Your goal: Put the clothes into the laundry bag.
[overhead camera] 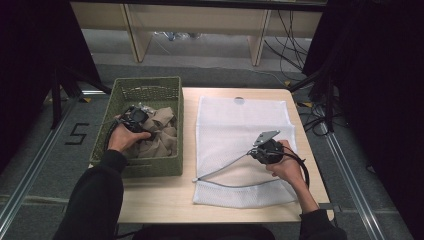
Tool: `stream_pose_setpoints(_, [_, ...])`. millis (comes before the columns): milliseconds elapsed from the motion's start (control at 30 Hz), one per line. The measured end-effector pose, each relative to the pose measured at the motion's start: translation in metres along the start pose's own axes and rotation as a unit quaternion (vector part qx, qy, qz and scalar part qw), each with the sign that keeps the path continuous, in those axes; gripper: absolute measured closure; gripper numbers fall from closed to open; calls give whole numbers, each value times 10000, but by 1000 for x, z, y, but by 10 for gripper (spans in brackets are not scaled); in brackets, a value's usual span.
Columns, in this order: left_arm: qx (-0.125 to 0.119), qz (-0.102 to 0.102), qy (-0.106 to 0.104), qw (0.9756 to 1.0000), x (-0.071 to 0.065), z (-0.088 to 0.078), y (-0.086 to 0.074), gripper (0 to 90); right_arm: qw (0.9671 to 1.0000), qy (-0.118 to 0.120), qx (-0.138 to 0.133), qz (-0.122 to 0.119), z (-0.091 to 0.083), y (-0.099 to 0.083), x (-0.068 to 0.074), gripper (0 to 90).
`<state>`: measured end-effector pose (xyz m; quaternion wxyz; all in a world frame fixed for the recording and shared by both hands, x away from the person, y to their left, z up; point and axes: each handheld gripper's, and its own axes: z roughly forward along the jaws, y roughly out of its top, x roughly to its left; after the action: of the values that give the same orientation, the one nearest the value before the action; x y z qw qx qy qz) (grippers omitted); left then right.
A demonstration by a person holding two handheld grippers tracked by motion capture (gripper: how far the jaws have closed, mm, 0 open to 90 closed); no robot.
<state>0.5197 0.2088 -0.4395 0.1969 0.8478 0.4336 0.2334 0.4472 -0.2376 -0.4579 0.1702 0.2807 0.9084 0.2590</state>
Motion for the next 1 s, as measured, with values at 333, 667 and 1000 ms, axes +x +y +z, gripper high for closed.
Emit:
stream_pose_setpoints(333, [379, -355, -249, 9983, 14, 38, -20, 9, 9998, -17, -14, -221, 2, 1, 0, 898])
stream_pose_setpoints(667, [591, -479, -636, 9951, 13, 45, -24, 369, 9999, 21, 4, -155, 2, 1, 2, 897])
stream_pose_setpoints(1000, [436, -332, -764, 9956, 12, 35, -20, 657, 10000, 35, -25, -8, 0, 1, 2, 898])
